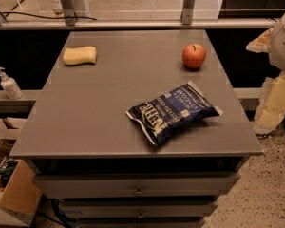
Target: Pick blue chip bag
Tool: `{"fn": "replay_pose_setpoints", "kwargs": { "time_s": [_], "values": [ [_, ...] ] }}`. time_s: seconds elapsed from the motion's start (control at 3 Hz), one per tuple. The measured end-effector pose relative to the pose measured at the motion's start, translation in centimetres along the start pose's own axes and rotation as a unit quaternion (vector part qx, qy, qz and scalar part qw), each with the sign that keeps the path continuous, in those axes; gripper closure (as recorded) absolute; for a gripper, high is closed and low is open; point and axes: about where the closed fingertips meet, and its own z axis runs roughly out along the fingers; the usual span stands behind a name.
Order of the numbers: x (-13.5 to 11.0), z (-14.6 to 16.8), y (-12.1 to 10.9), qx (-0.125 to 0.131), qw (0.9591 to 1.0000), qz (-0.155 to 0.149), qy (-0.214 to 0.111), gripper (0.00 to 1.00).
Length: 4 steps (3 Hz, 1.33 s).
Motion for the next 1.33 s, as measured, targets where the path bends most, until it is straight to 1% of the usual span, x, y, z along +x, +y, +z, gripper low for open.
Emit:
{"fn": "replay_pose_setpoints", "kwargs": {
  "time_s": [0.33,0.67,1.0,1.33],
  "values": [
    [0.1,2.2,1.0,-0.017,0.9995,-0.023,-0.013,0.00],
    [-0.5,5.4,2.1,-0.046,0.9973,-0.048,-0.033,0.00],
    [-1.0,7.9,2.9,-0.070,0.9941,-0.067,-0.049,0.00],
    [-3.1,12.9,3.8,-0.108,0.9873,-0.090,-0.074,0.00]
  ]
}}
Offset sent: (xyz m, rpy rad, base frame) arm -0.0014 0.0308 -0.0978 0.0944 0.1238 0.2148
